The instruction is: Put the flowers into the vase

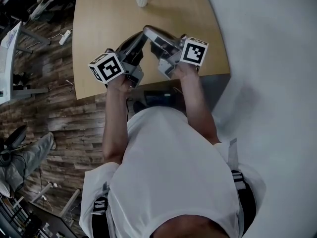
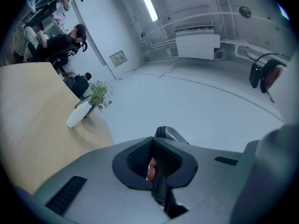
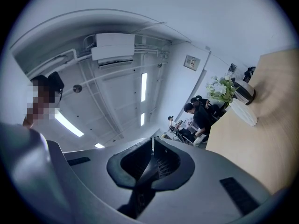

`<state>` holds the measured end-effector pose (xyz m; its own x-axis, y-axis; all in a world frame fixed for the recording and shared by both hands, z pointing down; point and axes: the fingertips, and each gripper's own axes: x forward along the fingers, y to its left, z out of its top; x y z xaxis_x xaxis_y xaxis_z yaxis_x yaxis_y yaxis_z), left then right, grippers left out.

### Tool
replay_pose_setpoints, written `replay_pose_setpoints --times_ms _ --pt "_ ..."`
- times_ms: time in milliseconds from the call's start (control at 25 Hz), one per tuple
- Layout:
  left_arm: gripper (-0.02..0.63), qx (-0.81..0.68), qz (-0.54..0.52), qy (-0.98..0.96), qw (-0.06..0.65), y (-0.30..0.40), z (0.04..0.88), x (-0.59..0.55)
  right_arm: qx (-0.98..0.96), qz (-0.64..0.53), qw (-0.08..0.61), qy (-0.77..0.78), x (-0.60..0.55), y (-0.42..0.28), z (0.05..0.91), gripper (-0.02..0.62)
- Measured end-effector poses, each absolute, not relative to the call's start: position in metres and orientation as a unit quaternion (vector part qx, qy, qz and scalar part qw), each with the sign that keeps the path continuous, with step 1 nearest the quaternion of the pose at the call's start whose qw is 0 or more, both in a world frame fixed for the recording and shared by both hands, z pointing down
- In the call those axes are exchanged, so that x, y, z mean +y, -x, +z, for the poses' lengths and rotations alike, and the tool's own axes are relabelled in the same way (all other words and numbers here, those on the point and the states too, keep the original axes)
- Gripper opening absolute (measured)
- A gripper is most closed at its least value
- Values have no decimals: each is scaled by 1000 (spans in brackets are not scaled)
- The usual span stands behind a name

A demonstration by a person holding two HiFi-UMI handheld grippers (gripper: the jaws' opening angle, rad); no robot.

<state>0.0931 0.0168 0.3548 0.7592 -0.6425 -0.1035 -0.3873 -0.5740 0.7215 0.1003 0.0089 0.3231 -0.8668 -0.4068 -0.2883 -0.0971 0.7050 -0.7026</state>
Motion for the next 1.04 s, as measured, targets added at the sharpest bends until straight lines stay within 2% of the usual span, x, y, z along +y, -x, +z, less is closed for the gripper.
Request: replay_pose_setpoints --times_ms 320,560,720,920,1040 --pt "5 -300 -185 -861 366 -96 375 16 891 -377 206 147 7 -104 348 23" --pt "5 -293 -202 -857 373 -24 367 9 900 -364 189 148 0 -29 336 23" --pt "5 -294 -196 -858 373 -69 367 14 900 -362 194 148 5 -75 335 23" --pt "5 -290 -194 -859 376 -58 388 13 898 -364 192 154 3 -63 358 23" --pt "5 -291 -186 -860 374 -77 401 12 893 -373 199 156 3 -84 373 23"
